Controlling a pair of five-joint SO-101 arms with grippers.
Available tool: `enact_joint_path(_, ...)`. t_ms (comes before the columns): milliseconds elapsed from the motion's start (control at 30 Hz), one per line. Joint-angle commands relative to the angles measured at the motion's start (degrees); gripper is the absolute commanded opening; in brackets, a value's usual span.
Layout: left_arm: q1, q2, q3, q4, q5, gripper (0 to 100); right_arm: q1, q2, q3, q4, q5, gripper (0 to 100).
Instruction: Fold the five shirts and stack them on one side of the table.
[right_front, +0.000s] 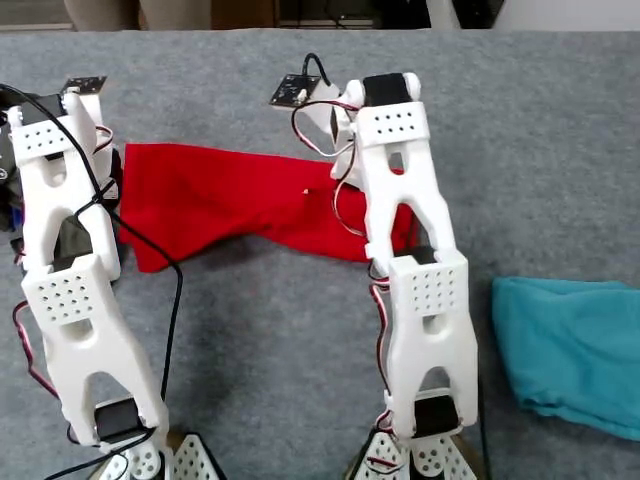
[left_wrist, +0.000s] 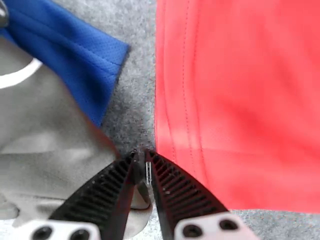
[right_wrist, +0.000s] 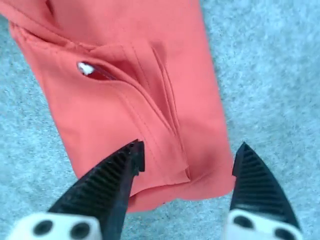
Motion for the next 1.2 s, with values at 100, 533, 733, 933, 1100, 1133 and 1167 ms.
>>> enact_joint_path(100, -0.6, -4.7, -0.4, 0.2, -0.3, 2, -3.8, -14.4, 5.6, 1.1, -4.1, 14.5)
enact_joint_path(533, -0.1, -4.8, -1.4, -3.9, -0.3, 5, -12.8, -21.8, 32.8, -10.0, -9.2, 0.6)
enact_joint_path(733, -0.6, -4.3, -4.2, -6.7, -0.1, 32, -10.8, -19.9, 30.0, -9.8, -9.6, 0.6)
enact_joint_path(933, 0.8, 1.1, -4.3, -11.8, -0.3, 31, -9.4, -20.2, 30.0, -9.2, -9.6, 0.6)
enact_joint_path(1100, 1.7, 8.2, -8.4, -12.8, -0.3, 31, -9.3, -20.2, 30.0, -9.3, -9.7, 0.6)
enact_joint_path(1133, 1.9, 9.5, -10.0, -12.7, -0.3, 31, -9.3, -20.2, 30.0, -9.3, -9.7, 0.6)
enact_joint_path(1167, 2.3, 10.9, -11.3, -12.7, -0.3, 31, -9.3, -20.2, 30.0, -9.3, -9.7, 0.6)
